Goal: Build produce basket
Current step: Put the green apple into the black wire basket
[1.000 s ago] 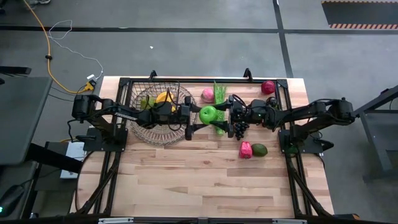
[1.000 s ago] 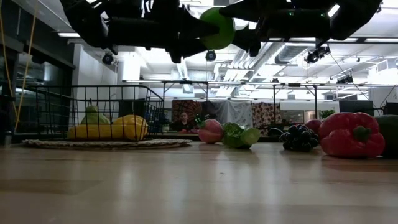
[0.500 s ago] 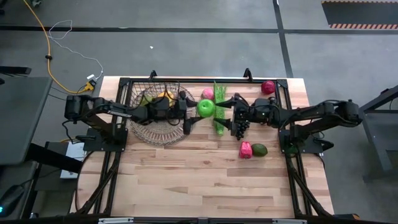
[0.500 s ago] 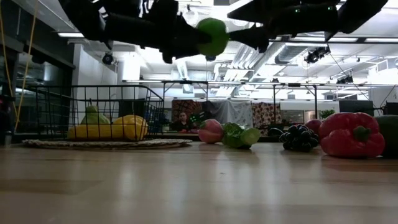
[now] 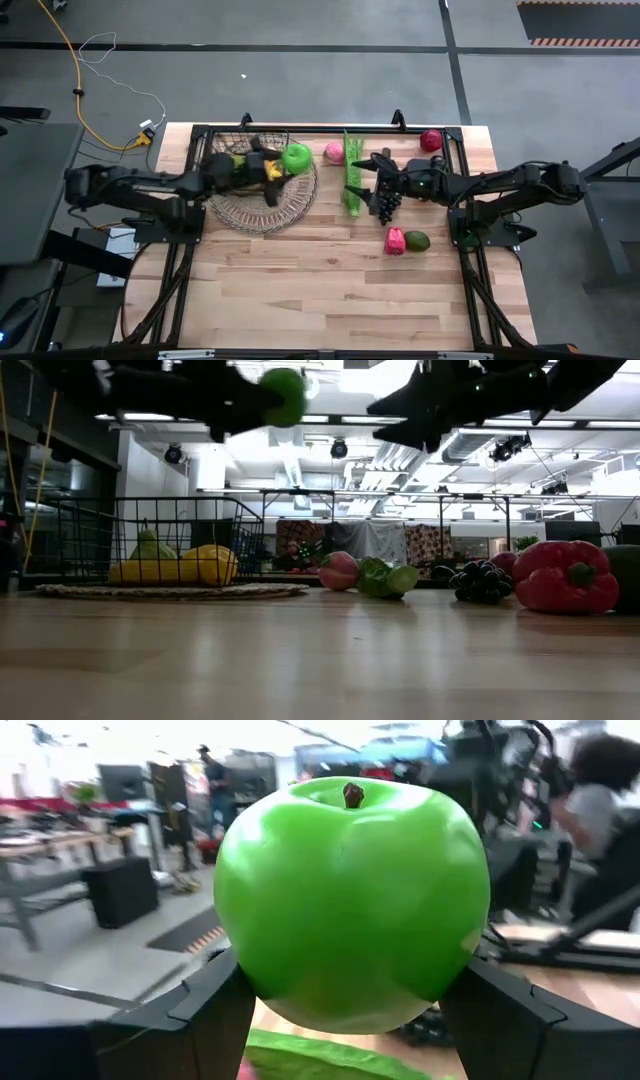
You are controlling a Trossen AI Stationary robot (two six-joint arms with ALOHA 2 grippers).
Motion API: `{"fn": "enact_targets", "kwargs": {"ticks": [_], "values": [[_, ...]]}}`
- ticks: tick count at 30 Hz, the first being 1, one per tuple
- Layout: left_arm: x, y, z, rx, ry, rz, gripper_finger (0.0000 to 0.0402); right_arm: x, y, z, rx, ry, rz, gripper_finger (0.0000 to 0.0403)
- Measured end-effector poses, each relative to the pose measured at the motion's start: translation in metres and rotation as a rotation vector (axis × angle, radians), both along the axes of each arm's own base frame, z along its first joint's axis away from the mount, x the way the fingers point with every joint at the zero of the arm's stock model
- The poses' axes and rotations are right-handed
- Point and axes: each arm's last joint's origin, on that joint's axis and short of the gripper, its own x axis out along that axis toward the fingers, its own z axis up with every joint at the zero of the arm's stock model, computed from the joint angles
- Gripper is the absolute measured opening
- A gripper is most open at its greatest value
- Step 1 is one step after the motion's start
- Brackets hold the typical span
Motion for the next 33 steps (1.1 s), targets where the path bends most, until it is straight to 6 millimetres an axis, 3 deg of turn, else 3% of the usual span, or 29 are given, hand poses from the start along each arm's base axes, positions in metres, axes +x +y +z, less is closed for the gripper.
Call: {"fn": "enact_targets", "kwargs": {"ticks": [6,12,16,19,25,33], "values": [[-0.048,0.001,-0.008,-0.035,-0.036,0.110,0.0262,-0.003,-0.005,-0.006,-0.032,0.076,-0.178,0.0335],[-0.074,-0.001,-0.014,-0.181,0.102,0.179,0.0262,-0.014,-0.018,-0.007,-0.054,0.145,-0.353,0.0335],[-0.079,-0.006,-0.012,-0.192,0.100,0.168,0.0262,-0.028,-0.026,-0.003,-0.044,0.159,-0.369,0.0335],[-0.080,-0.009,-0.010,-0.196,0.087,0.124,0.0262,-0.046,-0.029,-0.016,-0.036,0.118,-0.364,0.0335],[-0.079,-0.013,-0.010,-0.207,0.091,0.067,0.0262,-0.085,-0.030,-0.027,-0.006,-0.130,-0.244,0.0335],[-0.081,-0.011,-0.016,-0.233,0.146,0.144,0.0262,-0.096,-0.026,-0.022,0.013,-0.210,-0.158,0.0335]]}}
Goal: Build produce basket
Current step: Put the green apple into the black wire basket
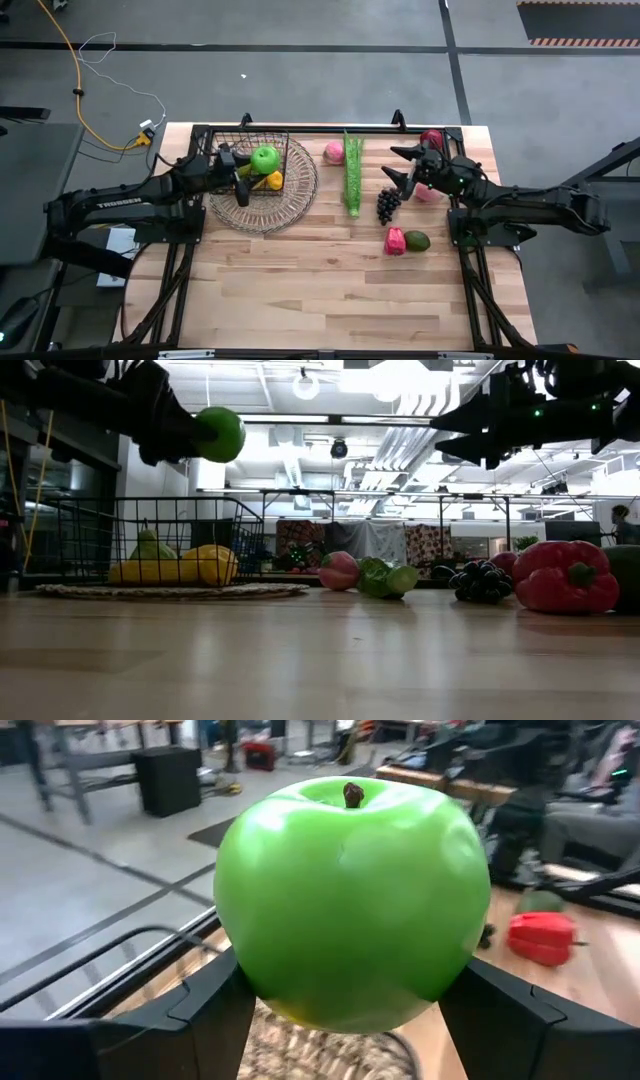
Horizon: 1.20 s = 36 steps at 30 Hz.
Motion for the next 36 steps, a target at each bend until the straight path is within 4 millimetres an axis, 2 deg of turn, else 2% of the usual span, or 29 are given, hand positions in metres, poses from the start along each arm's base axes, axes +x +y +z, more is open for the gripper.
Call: {"fn": "enact_targets", "kwargs": {"ticks": [12,36], "values": [[-0.0046,0.0006,0.0037,-0.060,0.108,0.089,0.0262,0.0009,-0.0006,-0.0018,0.005,0.013,-0.010,0.0335],[-0.0049,0.0008,0.0030,-0.073,0.107,0.106,0.0262,0.0006,-0.0010,-0.0007,0.019,-0.004,-0.013,0.0335]]}}
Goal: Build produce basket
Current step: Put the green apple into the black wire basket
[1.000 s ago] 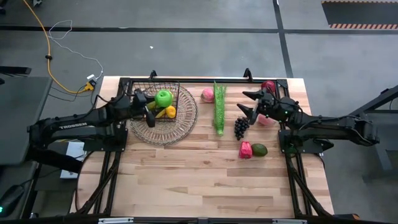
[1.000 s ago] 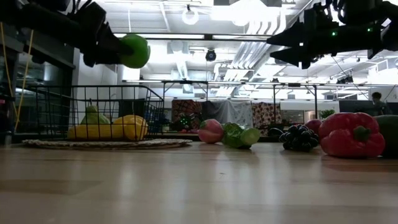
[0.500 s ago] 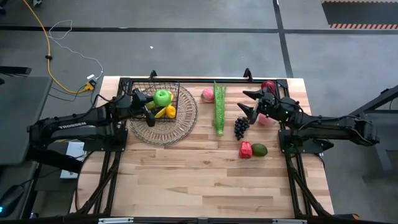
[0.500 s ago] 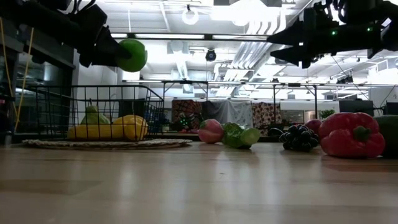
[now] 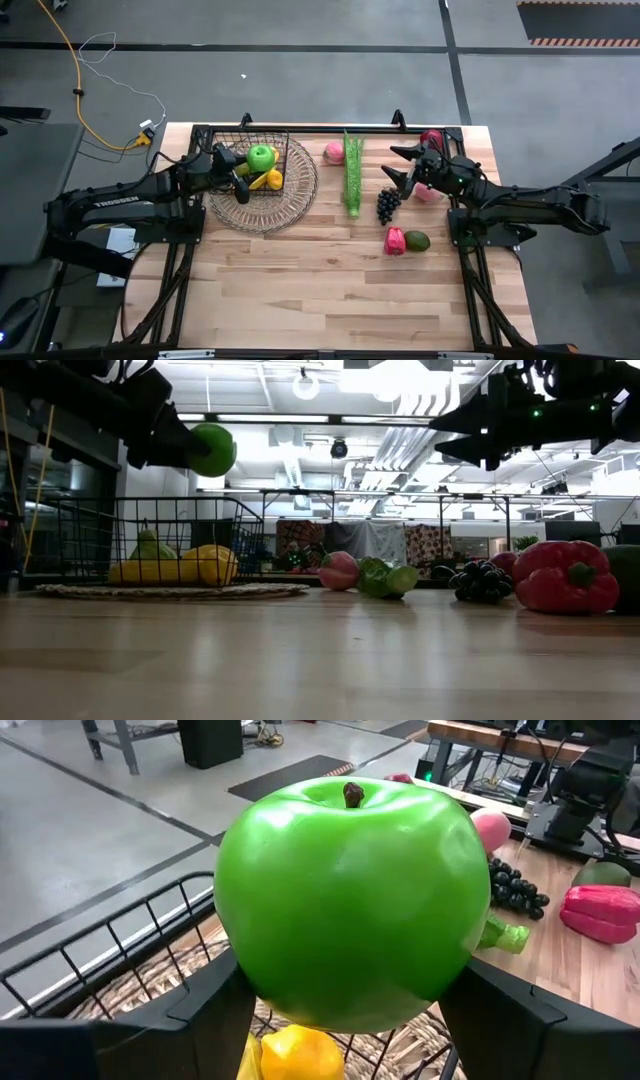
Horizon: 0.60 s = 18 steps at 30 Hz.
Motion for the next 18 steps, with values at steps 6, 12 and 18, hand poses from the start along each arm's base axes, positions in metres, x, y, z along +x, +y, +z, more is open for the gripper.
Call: {"fn": "enact_targets", "kwargs": {"ticks": [6,12,18], "values": [[0.000,0.000,0.000,-0.003,0.004,0.003,0.0262,0.000,0.000,-0.006,0.071,0.035,0.003,0.0335],[-0.001,0.000,0.007,-0.023,0.002,0.013,0.0262,0.000,0.000,-0.015,0.119,0.122,0.009,0.0335],[-0.005,-0.002,-0.001,-0.092,0.065,0.043,0.0262,0.000,0.000,-0.016,0.120,0.132,-0.018,0.0335]]}}
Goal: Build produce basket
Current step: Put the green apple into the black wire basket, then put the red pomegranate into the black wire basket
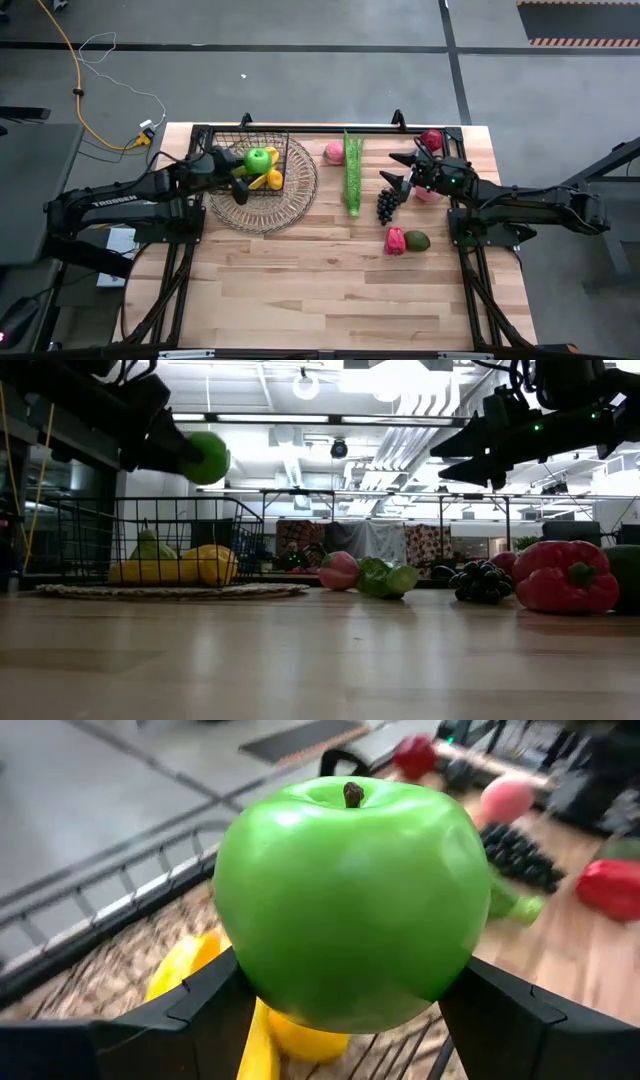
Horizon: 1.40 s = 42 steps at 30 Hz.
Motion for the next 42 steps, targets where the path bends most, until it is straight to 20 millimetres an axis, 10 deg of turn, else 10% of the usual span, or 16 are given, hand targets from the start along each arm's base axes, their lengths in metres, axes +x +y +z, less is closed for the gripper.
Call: {"fn": "enact_targets", "kwargs": {"ticks": [17,42], "values": [[-0.012,0.003,-0.020,-0.310,0.246,0.225,0.0262,0.000,0.000,0.000,-0.005,-0.001,-0.002,0.0335],[0.004,0.014,-0.021,-0.152,0.301,0.229,0.0340,0.000,0.000,0.002,-0.011,-0.015,-0.002,0.0335]]}}
